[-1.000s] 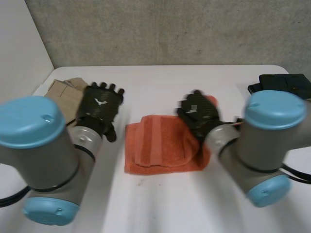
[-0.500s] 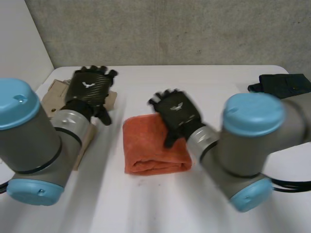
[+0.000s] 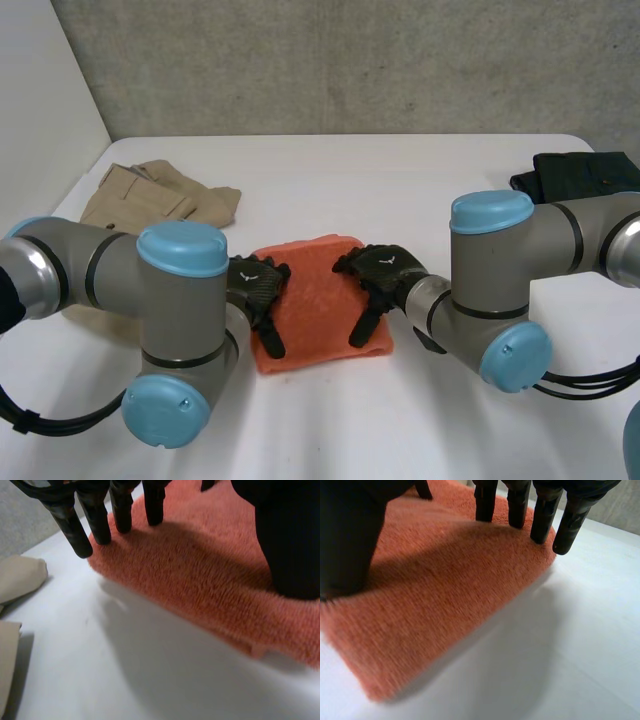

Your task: Fold the laundry.

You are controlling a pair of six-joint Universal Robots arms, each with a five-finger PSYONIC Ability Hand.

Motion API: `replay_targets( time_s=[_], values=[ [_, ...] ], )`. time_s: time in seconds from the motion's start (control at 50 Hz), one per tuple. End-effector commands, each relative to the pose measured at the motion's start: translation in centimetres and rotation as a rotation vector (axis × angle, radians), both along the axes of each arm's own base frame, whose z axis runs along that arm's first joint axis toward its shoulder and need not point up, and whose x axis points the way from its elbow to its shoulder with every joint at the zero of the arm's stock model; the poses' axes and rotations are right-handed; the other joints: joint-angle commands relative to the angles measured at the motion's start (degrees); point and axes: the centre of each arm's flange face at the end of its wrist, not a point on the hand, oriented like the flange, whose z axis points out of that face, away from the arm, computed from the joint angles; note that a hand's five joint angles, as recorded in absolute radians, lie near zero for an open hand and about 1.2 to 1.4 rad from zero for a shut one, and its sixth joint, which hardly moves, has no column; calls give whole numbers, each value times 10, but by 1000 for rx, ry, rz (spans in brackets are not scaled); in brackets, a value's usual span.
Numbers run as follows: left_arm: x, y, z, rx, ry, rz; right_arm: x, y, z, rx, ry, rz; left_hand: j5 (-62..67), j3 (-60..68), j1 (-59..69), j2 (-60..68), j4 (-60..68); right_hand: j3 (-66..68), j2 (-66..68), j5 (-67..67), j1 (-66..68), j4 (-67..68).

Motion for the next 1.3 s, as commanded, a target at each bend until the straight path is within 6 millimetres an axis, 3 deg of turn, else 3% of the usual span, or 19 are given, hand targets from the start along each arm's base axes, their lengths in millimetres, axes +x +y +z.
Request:
replay_targets(
  time_s=[0.02,0.1,0.12,0.2,0.26,0.3,0.38,0.5,0.68,0.88,1.02,1.3],
  values=[
    [1,-2,8,-41,-64,-52,-7,-1,19,-186,157,0,-10,-6,9,-1,-1,-1,-6,-13,6,-14],
    [-6,-3,50,-129,25,-96,-11,-2,57,-314,107,-53,-15,-11,4,-6,-6,-22,-27,-34,-15,-35],
    [-8,-4,68,-166,62,-118,-12,0,63,-340,93,-63,-15,-11,4,-6,-6,-22,-27,-34,-15,-35],
    [-12,0,104,-237,142,-186,-13,22,86,-442,16,-61,-15,-11,4,-6,-6,-22,-27,-34,-15,-35],
    [-13,4,125,-273,185,-228,-10,40,83,-455,5,-30,-8,-4,10,1,1,-22,-27,-34,-15,-35],
    [-12,9,148,-313,228,-265,-7,60,71,-434,9,14,-7,-3,12,3,3,-22,-27,-34,-15,-35],
    [-6,17,168,-311,256,-317,-6,82,53,-401,21,59,-7,-3,12,3,3,-22,-27,-34,-15,-35],
    [-3,28,176,-279,266,-356,4,98,19,-382,34,111,-5,-1,14,4,4,-22,-27,-34,-15,-35],
    [-2,28,173,-244,294,-342,20,82,-10,-408,35,112,-7,-3,12,3,3,-22,-27,-34,-15,-35],
    [-1,26,172,-239,298,-337,33,68,-23,-428,46,119,-5,-1,14,4,4,-22,-27,-34,-15,-35],
    [-1,26,172,-239,301,-336,42,59,-19,-457,25,119,-3,1,15,6,6,-16,-21,-28,-9,-30],
    [-1,25,172,-236,305,-329,61,40,-23,-486,-9,121,-3,1,15,6,6,144,139,132,151,130]
  ],
)
